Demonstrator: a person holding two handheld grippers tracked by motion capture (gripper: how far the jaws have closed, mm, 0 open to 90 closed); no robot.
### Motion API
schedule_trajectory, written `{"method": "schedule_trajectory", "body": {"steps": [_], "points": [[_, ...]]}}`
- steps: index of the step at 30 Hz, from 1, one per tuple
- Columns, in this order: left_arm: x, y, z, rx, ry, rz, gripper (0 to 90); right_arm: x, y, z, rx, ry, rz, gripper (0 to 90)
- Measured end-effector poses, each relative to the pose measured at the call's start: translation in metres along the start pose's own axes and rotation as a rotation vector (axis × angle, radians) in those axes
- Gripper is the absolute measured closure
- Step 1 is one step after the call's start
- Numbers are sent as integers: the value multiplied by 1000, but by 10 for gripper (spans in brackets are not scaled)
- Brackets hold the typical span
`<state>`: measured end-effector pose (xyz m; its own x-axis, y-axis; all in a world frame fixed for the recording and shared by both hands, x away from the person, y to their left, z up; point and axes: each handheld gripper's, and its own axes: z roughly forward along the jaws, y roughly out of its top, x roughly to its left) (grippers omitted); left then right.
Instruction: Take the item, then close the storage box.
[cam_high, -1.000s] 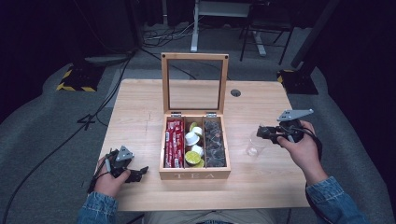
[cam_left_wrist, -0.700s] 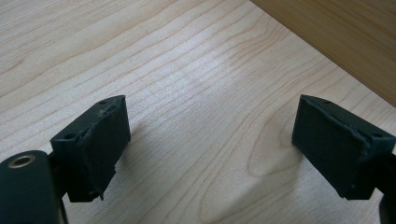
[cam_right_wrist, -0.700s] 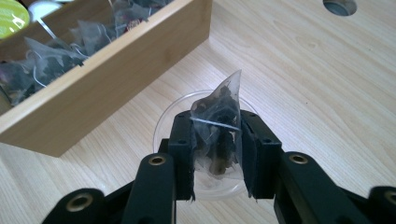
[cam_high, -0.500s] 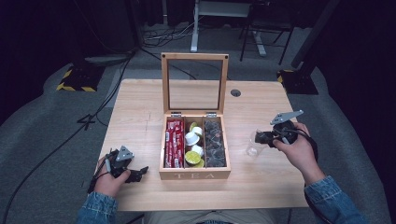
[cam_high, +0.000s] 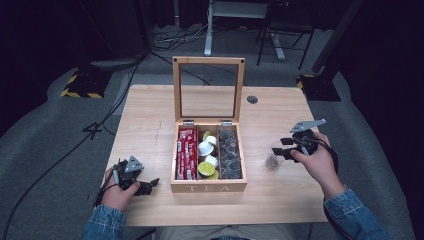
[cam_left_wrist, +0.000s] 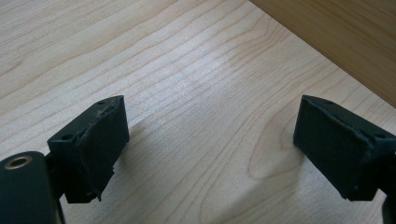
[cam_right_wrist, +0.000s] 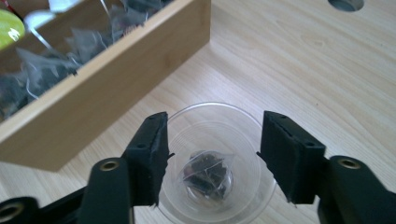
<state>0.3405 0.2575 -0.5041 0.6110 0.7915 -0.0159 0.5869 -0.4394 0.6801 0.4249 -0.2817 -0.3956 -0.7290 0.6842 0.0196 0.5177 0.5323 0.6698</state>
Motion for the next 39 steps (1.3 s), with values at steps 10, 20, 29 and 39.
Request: {"method": "schedule_trajectory", "body": {"steps": [10, 20, 29, 39], "points": [[0, 0, 0, -1, 1, 0, 105, 1, 4, -6, -107, 8, 29, 369], [1, 1, 1, -1, -7, -2, 101, 1, 20, -20, -211, 8, 46, 340], [0, 1, 1, 0, -7, -2, 101, 3, 52, -34, -307, 13, 15, 333], [0, 1, 1, 0, 1, 1, 103, -1, 99, -25, -386, 56, 16, 328]]}}
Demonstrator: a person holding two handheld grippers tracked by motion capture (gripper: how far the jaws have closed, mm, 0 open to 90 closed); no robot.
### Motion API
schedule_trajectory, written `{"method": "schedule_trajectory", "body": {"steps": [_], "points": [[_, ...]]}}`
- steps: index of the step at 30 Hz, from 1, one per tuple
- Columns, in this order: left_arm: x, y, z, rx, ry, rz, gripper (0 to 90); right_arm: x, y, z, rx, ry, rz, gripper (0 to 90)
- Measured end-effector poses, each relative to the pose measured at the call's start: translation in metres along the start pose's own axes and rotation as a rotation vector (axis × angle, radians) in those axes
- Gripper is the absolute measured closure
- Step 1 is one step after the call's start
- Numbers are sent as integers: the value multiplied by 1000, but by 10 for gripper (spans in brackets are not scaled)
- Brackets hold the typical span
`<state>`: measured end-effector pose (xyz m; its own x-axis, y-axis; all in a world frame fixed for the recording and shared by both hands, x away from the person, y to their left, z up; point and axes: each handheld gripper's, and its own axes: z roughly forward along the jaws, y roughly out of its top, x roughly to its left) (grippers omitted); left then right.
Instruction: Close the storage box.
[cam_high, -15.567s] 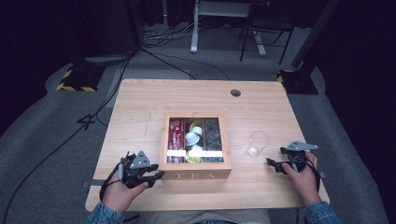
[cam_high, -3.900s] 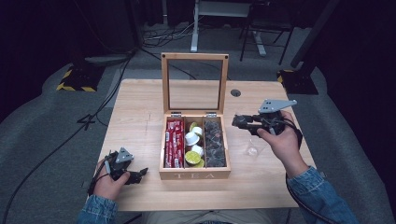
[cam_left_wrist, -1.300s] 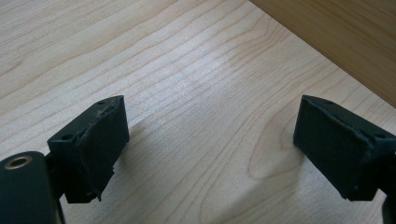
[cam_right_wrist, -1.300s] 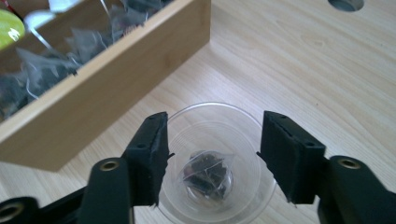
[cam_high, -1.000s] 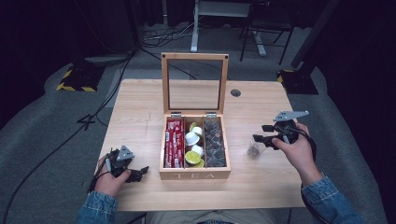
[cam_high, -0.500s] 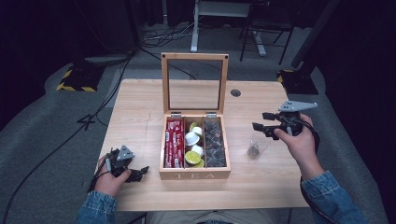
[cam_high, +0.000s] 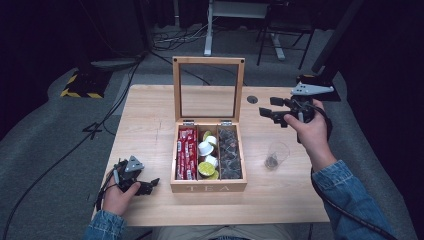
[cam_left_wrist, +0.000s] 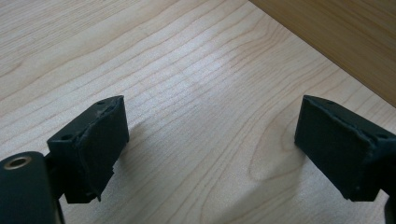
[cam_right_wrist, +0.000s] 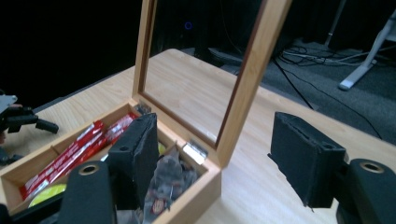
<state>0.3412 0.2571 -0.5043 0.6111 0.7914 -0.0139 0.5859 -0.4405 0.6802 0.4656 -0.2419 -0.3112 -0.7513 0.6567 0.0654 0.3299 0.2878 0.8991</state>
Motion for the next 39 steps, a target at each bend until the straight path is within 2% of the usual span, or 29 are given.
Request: {"method": "schedule_trajectory", "body": {"steps": [6, 9, 10, 12, 13, 16, 19, 25, 31, 39], "points": [[0, 0, 0, 0, 0, 0, 103, 0, 21, 20, 2, -3, -38, 334], [0, 0, 0, -2, 1, 0, 103, -3, 28, 29, 4, -19, -50, 346], [0, 0, 0, -2, 1, 0, 103, -4, 30, 31, 18, -22, -58, 345], [0, 0, 0, 0, 0, 0, 103, -8, 34, 36, 59, -60, -77, 338], [0, 0, 0, -3, 1, -1, 103, -11, 36, 40, 67, -73, -72, 347], [0, 0, 0, 0, 1, -2, 103, -21, 43, 53, 68, -71, -33, 375], [0, 0, 0, 0, 2, -3, 103, -28, 50, 63, 62, -76, -16, 415], [0, 0, 0, -4, 0, -3, 103, -39, 59, 84, 33, -73, 25, 407], [0, 0, 0, -2, -1, -1, 103, -49, 61, 107, 29, -101, 68, 398], [0, 0, 0, -4, 2, -1, 104, -50, 60, 127, 51, -55, 71, 440]]}}
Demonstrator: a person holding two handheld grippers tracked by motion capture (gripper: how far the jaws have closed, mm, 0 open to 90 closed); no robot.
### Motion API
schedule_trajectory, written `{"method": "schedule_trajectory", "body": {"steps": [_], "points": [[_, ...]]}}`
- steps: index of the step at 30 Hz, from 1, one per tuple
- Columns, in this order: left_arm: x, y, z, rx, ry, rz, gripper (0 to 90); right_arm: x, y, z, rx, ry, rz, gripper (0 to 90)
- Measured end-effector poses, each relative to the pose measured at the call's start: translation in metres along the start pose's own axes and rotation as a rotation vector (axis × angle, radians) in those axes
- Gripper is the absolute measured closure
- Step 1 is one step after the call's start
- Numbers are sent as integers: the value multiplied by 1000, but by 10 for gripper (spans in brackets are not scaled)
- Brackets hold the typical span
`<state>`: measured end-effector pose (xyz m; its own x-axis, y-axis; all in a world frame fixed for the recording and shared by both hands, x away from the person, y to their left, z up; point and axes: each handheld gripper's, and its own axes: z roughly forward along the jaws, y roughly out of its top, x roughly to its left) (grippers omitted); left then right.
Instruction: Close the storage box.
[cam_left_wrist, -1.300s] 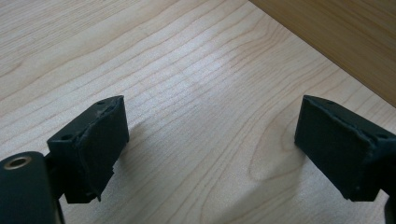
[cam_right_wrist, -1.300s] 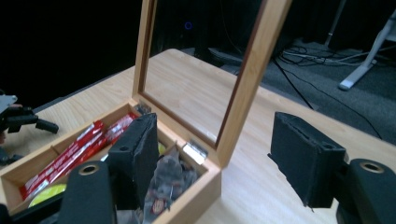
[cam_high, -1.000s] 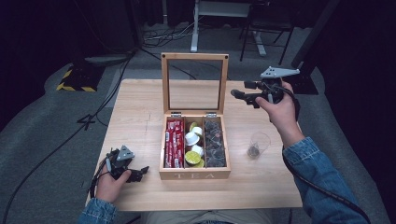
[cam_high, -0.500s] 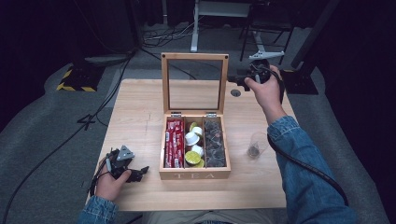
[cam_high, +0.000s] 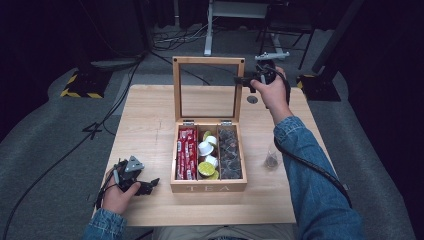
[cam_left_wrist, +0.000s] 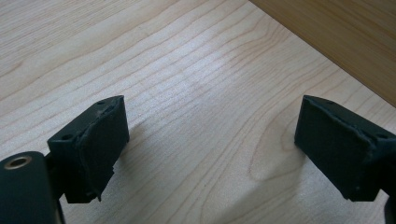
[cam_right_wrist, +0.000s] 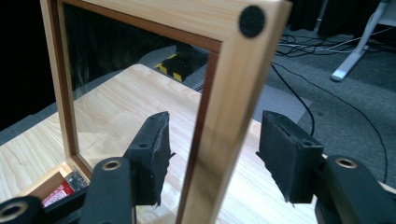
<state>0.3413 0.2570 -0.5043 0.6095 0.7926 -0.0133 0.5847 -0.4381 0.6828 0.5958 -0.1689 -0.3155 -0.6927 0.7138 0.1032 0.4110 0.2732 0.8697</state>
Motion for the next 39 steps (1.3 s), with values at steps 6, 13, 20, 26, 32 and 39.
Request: {"method": "schedule_trajectory", "body": {"steps": [6, 13, 20, 26, 32, 39], "points": [[0, 0, 0, -1, 0, -1, 103, 6, 0, 9, -7, 10, 24, 441], [0, 0, 1, -2, -6, -6, 103, 6, 1, 4, -10, -2, 25, 543], [0, 0, 1, -2, -3, -6, 104, 9, 3, -4, -3, 3, 13, 566], [0, 0, 1, 0, -4, -4, 104, 15, 3, -17, 1, 34, -5, 566], [0, 1, 1, 3, -2, -6, 103, 27, 1, -34, 7, 63, -44, 568], [0, 1, 1, 1, 5, -9, 105, 40, -4, -57, 15, 100, -102, 619]]}}
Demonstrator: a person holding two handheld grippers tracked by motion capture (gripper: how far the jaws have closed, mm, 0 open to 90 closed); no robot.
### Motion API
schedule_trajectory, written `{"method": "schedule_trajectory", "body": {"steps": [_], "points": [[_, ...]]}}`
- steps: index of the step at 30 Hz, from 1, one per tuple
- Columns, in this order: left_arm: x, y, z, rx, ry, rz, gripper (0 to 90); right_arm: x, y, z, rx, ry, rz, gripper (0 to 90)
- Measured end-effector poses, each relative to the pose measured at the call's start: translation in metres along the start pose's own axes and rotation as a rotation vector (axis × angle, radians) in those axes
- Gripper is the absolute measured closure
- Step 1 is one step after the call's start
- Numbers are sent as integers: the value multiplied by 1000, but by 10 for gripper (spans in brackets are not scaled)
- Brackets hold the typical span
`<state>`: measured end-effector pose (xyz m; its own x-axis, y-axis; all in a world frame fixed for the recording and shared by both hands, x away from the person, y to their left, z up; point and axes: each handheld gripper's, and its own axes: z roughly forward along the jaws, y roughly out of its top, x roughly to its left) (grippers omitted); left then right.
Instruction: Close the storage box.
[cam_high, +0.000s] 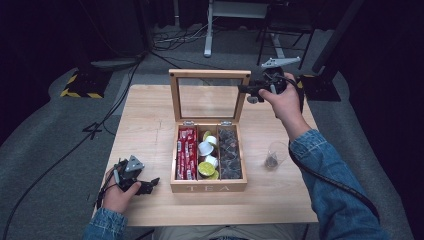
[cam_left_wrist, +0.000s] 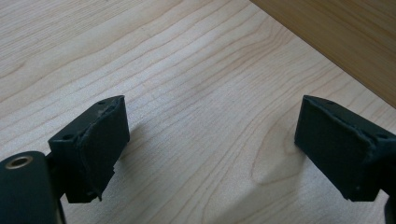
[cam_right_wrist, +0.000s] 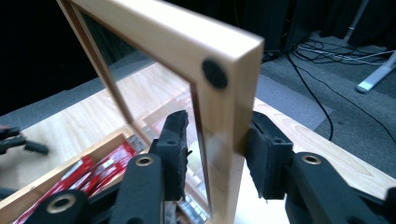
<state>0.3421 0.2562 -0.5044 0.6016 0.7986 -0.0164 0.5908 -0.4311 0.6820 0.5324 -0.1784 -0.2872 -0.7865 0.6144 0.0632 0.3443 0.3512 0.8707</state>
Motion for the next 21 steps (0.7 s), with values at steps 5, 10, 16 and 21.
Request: {"method": "schedule_trajectory", "body": {"steps": [5, 10, 16, 21], "points": [[0, 0, 0, 0, 1, 0, 105, 12, 1, -13, 18, 12, -36, 637], [0, 0, 0, 1, 4, -1, 106, 25, -4, -22, 39, 18, -64, 631], [0, 0, 0, 1, 5, -2, 107, 39, -13, -30, 48, 33, -95, 618], [0, 0, 0, 1, 5, -2, 107, 49, -21, -35, 55, 40, -119, 602]]}}
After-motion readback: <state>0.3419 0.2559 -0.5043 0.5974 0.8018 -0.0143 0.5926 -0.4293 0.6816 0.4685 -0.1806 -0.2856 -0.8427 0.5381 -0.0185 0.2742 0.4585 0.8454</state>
